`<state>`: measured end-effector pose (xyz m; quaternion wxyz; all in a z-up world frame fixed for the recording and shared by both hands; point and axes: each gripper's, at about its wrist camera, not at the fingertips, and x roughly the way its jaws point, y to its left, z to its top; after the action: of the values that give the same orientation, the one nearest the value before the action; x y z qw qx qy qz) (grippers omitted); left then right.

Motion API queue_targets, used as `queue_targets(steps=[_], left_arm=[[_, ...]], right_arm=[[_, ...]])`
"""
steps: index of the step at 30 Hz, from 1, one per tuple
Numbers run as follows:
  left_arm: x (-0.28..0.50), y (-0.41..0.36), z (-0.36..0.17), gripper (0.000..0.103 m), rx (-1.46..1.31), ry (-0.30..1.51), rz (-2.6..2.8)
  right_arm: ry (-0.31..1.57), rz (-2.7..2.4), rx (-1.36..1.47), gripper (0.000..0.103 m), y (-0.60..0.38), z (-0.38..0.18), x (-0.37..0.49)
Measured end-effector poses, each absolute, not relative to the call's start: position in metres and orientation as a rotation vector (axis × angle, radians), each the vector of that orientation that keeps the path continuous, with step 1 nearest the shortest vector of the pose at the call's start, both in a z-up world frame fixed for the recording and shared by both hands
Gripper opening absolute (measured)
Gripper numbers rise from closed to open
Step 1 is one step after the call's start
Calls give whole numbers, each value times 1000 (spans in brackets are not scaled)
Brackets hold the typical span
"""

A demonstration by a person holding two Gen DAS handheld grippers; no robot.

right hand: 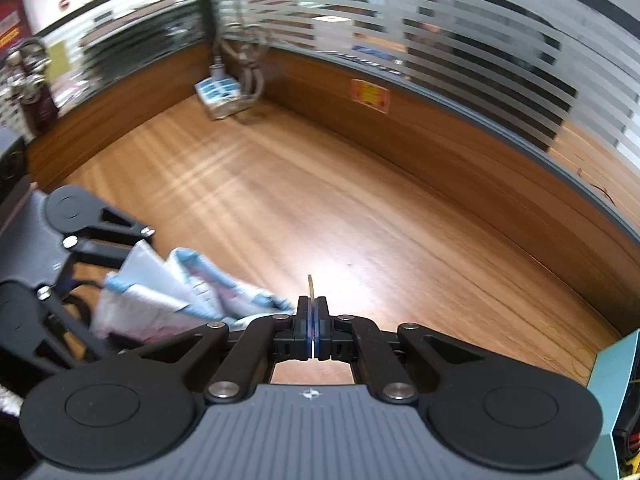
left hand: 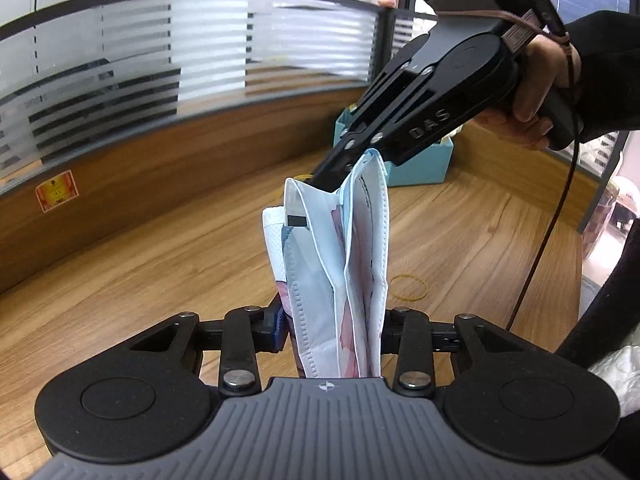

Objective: Fold shopping bag
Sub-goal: 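Bring the closed right tool to the bundle held in the left tool, then hook the yellow rubber band over the bundle top with the right tool while the left tool holds it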

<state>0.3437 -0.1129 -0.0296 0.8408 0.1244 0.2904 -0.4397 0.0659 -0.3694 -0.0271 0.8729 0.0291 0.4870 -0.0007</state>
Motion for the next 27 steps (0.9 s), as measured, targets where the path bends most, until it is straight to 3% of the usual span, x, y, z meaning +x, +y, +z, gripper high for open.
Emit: queue_targets(steps=[27], left_arm=[[321, -99, -15, 33, 240, 487, -842]], right_arm=[[960, 89, 41, 1, -320, 28, 58]])
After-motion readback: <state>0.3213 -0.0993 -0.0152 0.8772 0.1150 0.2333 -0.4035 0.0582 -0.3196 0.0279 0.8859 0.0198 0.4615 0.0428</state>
